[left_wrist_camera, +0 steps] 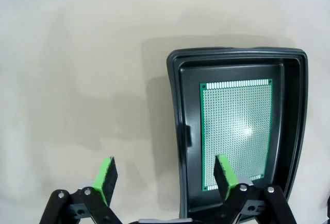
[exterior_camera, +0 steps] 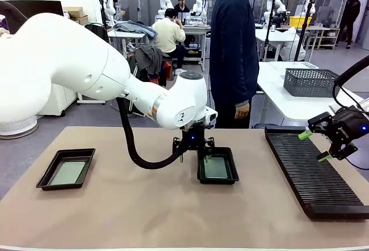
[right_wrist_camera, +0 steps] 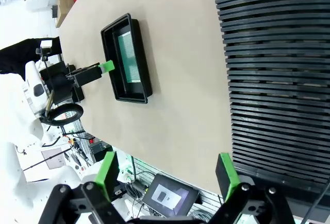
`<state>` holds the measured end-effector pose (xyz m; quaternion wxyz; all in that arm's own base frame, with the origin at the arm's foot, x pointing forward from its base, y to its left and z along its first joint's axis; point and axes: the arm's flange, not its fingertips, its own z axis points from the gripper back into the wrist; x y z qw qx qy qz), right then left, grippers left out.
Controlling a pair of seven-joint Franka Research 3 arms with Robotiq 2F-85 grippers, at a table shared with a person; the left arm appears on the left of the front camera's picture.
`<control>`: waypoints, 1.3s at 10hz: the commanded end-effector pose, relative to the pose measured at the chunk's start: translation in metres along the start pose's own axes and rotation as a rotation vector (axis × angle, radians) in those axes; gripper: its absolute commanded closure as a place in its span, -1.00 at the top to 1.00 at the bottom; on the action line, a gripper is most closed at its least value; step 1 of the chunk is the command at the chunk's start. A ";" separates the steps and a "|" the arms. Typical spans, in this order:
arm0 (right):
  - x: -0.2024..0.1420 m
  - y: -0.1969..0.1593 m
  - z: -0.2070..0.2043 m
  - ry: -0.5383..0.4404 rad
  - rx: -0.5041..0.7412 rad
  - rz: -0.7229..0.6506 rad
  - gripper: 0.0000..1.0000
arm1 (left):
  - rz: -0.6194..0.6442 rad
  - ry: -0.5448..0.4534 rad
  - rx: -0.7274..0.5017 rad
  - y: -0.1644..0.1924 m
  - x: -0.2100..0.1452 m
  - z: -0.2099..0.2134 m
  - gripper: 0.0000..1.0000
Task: Inspect and transfer BCBs to ESD trays.
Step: Pick up the ESD tray and place it on the left side of the table.
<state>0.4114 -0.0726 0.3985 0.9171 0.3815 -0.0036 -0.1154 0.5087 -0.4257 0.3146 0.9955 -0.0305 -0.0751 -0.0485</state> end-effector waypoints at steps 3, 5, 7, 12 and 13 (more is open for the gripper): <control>-0.002 0.001 0.000 -0.015 -0.005 -0.010 1.00 | 0.019 -0.026 0.005 -0.005 0.004 -0.007 1.00; -0.002 0.001 0.000 -0.015 -0.005 -0.010 1.00 | 0.000 -0.003 -0.003 -0.001 0.001 -0.008 1.00; -0.002 0.001 0.000 -0.015 -0.005 -0.010 1.00 | 0.000 -0.003 -0.003 -0.001 0.001 -0.008 1.00; -0.002 0.001 0.000 -0.015 -0.005 -0.010 1.00 | 0.003 0.003 -0.012 -0.004 0.002 -0.008 1.00; -0.002 0.001 0.000 -0.015 -0.005 -0.010 1.00 | 0.006 -0.003 -0.002 -0.005 0.002 -0.008 0.95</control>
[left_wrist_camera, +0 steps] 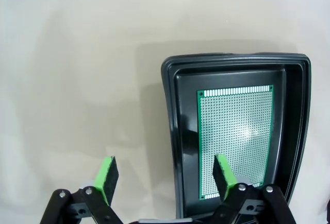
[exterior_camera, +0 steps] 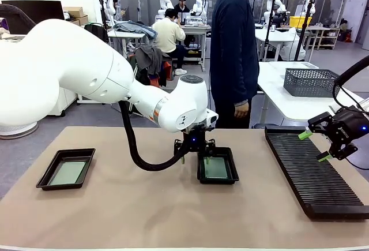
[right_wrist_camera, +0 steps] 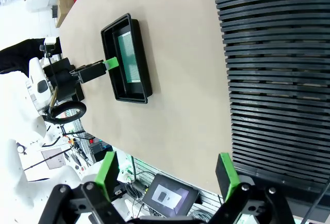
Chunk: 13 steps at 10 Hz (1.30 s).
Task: Inspect and transfer BCBs to ESD trays.
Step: Pick up the ESD tray and place it on the left side of the table.
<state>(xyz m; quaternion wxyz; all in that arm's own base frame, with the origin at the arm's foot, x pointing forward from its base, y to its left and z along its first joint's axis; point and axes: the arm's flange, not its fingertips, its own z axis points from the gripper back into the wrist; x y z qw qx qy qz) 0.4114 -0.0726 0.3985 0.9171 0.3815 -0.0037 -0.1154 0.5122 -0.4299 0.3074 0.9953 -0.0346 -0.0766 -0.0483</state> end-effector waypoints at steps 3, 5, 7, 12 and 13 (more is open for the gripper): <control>-0.002 0.001 0.000 -0.015 -0.005 -0.010 1.00 | 0.006 -0.001 0.017 -0.006 0.001 0.000 0.73; -0.002 0.001 0.000 -0.015 -0.005 -0.010 1.00 | 0.004 0.009 0.019 -0.008 0.003 -0.004 0.56; -0.002 0.001 0.000 -0.015 -0.005 -0.010 1.00 | 0.002 0.011 0.029 -0.009 0.005 -0.005 0.39; -0.002 0.001 0.000 -0.015 -0.005 -0.010 1.00 | -0.002 0.005 0.050 -0.010 0.008 -0.003 -0.11; -0.002 0.001 0.000 -0.015 -0.005 -0.010 1.00 | -0.003 0.002 0.052 -0.010 0.008 -0.002 -0.26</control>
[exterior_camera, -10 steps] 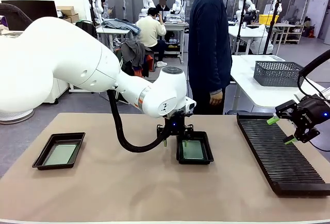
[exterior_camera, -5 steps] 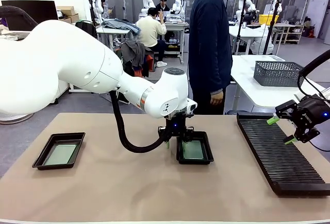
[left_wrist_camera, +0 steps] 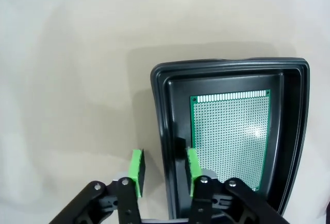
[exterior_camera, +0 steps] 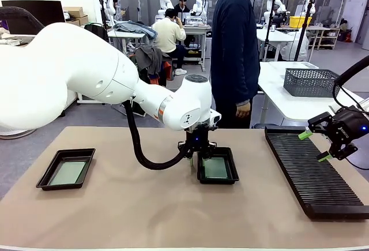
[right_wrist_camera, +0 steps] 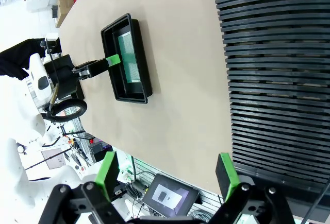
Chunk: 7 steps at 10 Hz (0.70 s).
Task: Inspect and transfer BCBs to ESD trays.
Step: Pick up the ESD tray and place it on the left side of the table.
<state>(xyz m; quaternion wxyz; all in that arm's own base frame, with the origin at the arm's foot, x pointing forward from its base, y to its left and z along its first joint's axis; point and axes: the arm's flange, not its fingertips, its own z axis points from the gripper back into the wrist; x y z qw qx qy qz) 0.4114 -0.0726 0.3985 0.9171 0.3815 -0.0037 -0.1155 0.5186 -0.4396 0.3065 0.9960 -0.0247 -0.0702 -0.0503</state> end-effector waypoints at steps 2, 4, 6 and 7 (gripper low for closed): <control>-0.002 0.001 0.000 -0.015 -0.005 -0.010 1.00 | -0.002 -0.010 0.036 -0.002 0.001 0.000 -0.54; -0.002 0.001 0.000 -0.015 -0.005 -0.010 1.00 | 0.001 -0.004 0.035 -0.002 0.002 -0.002 -0.83; -0.002 0.001 0.000 -0.015 -0.005 -0.010 1.00 | 0.005 0.000 0.034 -0.002 0.002 -0.002 -1.00; -0.002 0.001 0.000 -0.015 -0.005 -0.010 1.00 | 0.010 -0.003 0.032 -0.002 0.002 -0.002 -1.00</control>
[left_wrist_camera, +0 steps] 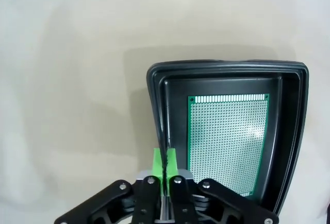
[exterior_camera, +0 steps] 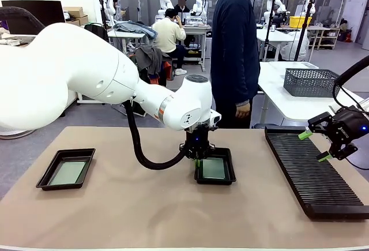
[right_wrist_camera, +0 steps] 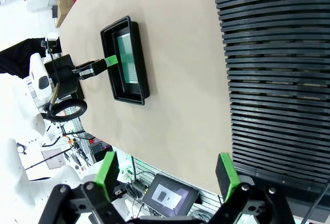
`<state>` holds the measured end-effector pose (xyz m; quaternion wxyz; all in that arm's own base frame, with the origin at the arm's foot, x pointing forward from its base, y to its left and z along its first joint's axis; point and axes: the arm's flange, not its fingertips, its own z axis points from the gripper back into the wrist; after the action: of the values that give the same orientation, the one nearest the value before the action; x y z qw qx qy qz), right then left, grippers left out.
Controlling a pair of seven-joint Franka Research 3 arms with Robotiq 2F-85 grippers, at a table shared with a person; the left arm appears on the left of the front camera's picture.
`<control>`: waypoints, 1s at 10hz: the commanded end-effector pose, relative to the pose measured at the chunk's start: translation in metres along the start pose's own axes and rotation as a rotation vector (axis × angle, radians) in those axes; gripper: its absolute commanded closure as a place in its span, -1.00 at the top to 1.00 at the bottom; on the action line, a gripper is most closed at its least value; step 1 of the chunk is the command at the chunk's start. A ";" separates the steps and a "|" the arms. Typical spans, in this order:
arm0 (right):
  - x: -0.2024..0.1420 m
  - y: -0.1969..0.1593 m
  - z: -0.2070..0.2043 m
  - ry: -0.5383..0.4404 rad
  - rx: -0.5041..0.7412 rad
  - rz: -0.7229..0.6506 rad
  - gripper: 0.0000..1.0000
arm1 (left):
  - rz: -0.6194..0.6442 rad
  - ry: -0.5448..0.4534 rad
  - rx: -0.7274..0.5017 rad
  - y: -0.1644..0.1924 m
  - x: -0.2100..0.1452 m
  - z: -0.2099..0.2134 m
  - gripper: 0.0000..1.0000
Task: Inspect and transfer BCBs to ESD trays.
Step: Pick up the ESD tray and place it on the left side of the table.
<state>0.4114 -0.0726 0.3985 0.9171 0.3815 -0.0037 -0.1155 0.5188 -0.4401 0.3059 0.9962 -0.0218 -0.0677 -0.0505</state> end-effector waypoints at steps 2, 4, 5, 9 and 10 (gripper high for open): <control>-0.002 0.001 0.000 -0.015 -0.005 -0.010 1.00 | 0.025 -0.013 0.019 0.000 0.002 -0.001 -1.00; -0.002 0.001 0.000 -0.015 -0.005 -0.010 1.00 | 0.002 -0.001 0.000 0.000 0.001 0.001 -1.00; -0.002 0.001 0.000 -0.015 -0.005 -0.010 1.00 | 0.002 -0.001 0.000 0.000 0.001 0.001 -1.00; -0.002 0.001 0.000 -0.015 -0.005 -0.010 1.00 | 0.004 -0.001 -0.002 0.000 0.001 0.001 -0.95; -0.002 0.001 0.000 -0.015 -0.005 -0.010 1.00 | 0.017 -0.004 -0.049 0.009 0.002 0.003 -0.95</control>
<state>0.4114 -0.0726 0.3985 0.9171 0.3815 -0.0037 -0.1155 0.5215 -0.4392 0.3081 0.9962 -0.0276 -0.0690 -0.0459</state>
